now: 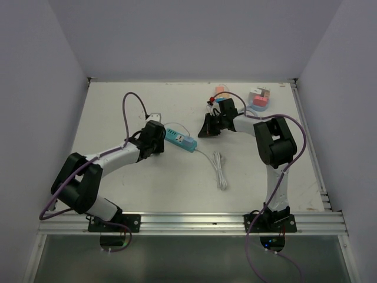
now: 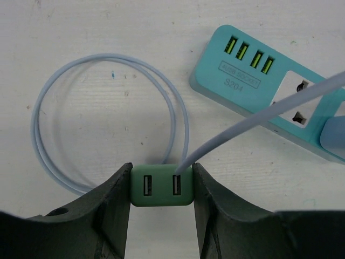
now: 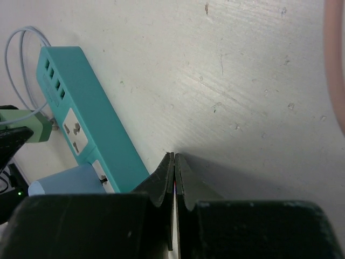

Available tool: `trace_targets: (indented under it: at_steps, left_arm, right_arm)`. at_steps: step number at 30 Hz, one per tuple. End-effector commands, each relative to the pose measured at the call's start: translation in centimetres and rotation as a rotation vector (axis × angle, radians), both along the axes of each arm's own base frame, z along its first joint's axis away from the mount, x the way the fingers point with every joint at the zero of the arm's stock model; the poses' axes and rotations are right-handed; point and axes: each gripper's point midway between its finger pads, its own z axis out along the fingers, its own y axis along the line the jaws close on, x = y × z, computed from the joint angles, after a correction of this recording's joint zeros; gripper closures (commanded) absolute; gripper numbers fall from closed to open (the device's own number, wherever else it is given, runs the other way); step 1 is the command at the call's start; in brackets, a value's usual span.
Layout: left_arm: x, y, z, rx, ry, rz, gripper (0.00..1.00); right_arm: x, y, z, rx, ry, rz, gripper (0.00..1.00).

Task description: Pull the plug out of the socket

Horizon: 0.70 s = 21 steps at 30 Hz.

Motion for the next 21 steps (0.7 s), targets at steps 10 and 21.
trace_targets:
  at_steps: [10,21]
  left_arm:
    - [-0.1,-0.5,2.7,-0.042,-0.002,-0.033,0.15]
    - [-0.4,-8.5,8.0,-0.269,-0.181,-0.309,0.05]
  right_arm:
    - [0.9,-0.8,2.7,-0.033,-0.11,-0.041,0.89]
    - [0.6,-0.1,3.8,-0.017,-0.148,-0.026,0.71]
